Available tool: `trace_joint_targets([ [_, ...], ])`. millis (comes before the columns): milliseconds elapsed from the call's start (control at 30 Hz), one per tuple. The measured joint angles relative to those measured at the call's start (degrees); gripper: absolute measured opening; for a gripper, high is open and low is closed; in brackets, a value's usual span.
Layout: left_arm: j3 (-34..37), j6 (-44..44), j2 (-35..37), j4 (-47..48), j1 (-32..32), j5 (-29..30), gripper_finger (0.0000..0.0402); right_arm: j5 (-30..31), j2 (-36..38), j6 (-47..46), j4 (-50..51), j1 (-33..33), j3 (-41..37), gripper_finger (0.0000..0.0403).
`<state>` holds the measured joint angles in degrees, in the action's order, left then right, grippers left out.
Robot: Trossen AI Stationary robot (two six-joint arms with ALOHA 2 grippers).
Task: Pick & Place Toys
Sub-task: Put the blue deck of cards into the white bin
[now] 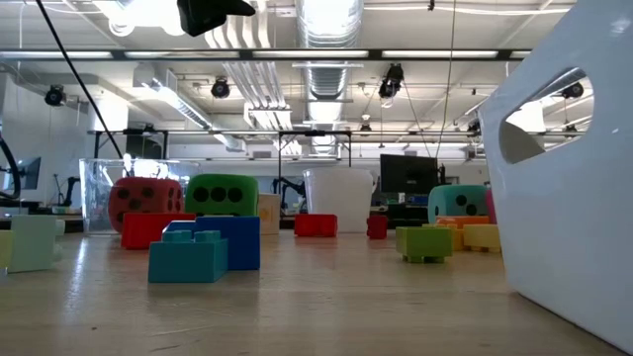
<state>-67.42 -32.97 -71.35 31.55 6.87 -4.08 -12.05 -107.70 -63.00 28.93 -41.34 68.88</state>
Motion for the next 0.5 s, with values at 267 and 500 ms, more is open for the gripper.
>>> trace_joint_targets([
  [267,0.0,0.0,0.0,0.0,0.0,0.0,0.034,0.0,0.0,0.2,0.1,0.0,0.0,0.025],
  [500,0.0,0.0,0.0,0.0,0.0,0.0,0.034,0.0,0.0,0.5,0.8,0.0,0.0,0.0251],
])
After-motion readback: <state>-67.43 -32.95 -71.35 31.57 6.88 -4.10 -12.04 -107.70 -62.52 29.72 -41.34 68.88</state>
